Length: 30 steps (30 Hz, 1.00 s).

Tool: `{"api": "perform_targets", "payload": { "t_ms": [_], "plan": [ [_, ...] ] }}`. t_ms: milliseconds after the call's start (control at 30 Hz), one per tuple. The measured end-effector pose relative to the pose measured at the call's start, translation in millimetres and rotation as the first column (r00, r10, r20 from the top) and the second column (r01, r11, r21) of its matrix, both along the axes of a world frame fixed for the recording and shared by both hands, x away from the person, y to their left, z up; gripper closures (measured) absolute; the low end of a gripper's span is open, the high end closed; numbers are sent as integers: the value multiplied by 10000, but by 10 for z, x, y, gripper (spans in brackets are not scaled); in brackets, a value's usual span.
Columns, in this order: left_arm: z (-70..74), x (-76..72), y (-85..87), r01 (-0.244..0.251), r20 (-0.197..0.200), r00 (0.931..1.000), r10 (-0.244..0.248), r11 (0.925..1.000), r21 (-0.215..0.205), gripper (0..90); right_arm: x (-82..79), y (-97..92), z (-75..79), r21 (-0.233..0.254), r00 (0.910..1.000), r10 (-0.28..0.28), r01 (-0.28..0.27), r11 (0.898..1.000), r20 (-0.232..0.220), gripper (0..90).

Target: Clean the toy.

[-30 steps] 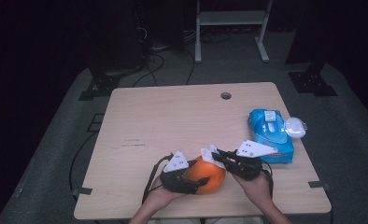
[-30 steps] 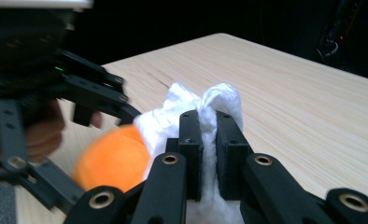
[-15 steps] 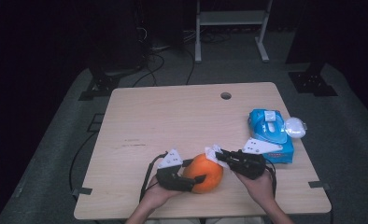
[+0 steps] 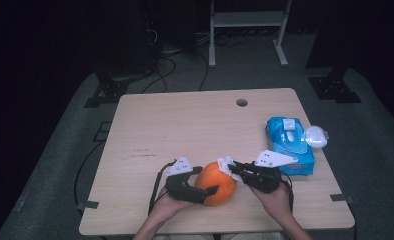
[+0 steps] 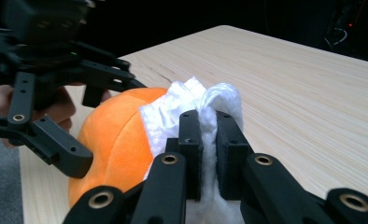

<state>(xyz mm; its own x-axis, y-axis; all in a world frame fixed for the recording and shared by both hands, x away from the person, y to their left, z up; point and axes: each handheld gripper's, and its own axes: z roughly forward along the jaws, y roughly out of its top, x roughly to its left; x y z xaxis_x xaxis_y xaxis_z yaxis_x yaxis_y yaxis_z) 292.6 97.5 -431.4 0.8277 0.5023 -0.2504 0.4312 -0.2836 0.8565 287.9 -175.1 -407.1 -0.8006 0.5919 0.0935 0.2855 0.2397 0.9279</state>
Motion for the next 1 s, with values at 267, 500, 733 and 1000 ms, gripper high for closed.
{"api": "perform_targets", "payload": {
  "t_ms": [267, 500, 733, 1000],
  "plan": [
    [23, -37, -28, 258, 325, 9991, -265, 9994, 223, 231, 47, -39, -39, 223, 9993, -249, 255, 9994, -271, 817],
    [91, -127, -114, -186, 1123, 9936, 109, 9975, 684, 374, -142, 156, 137, 398, 9971, 553, -574, 9976, 516, 817],
    [128, -93, -89, -19, 585, 9983, 9, 9999, 170, 249, -9, 20, 31, 696, 9999, 152, -146, 9975, -81, 817],
    [57, -103, -126, -273, 971, 9950, 231, 9988, 415, 241, -135, 163, 90, 313, 9986, 375, -387, 9988, 381, 816]
  ]
}}
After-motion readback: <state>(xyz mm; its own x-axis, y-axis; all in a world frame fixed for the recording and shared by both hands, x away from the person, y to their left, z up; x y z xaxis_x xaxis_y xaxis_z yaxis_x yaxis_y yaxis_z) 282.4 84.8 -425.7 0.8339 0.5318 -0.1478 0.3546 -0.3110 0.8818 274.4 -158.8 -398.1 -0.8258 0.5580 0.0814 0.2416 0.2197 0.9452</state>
